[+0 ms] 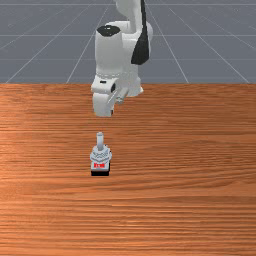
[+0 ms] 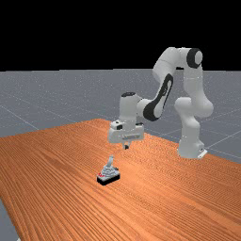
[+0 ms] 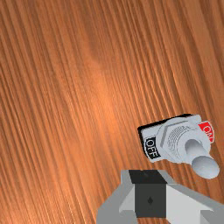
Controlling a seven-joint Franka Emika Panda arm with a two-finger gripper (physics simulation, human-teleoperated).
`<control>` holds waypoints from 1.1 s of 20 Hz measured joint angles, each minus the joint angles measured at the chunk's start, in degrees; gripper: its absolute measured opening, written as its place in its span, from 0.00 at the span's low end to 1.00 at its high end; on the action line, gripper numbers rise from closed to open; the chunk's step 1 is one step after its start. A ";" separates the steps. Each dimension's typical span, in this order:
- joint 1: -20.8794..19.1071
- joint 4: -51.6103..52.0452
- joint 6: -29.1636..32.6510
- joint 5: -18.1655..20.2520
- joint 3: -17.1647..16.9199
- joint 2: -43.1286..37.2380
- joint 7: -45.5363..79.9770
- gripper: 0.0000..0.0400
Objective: Turn on the trigger
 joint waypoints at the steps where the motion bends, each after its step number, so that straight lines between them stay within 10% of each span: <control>1: -1.16 0.16 0.16 0.20 -0.13 0.13 -4.55 0.00; 4: -1.20 -0.21 0.65 -5.59 -0.52 -0.08 -7.10 0.00; 5: -2.32 -0.31 0.78 -0.38 0.86 -0.15 -14.59 0.00; 22: -1.16 -0.70 2.62 -0.44 0.96 1.44 -9.87 0.00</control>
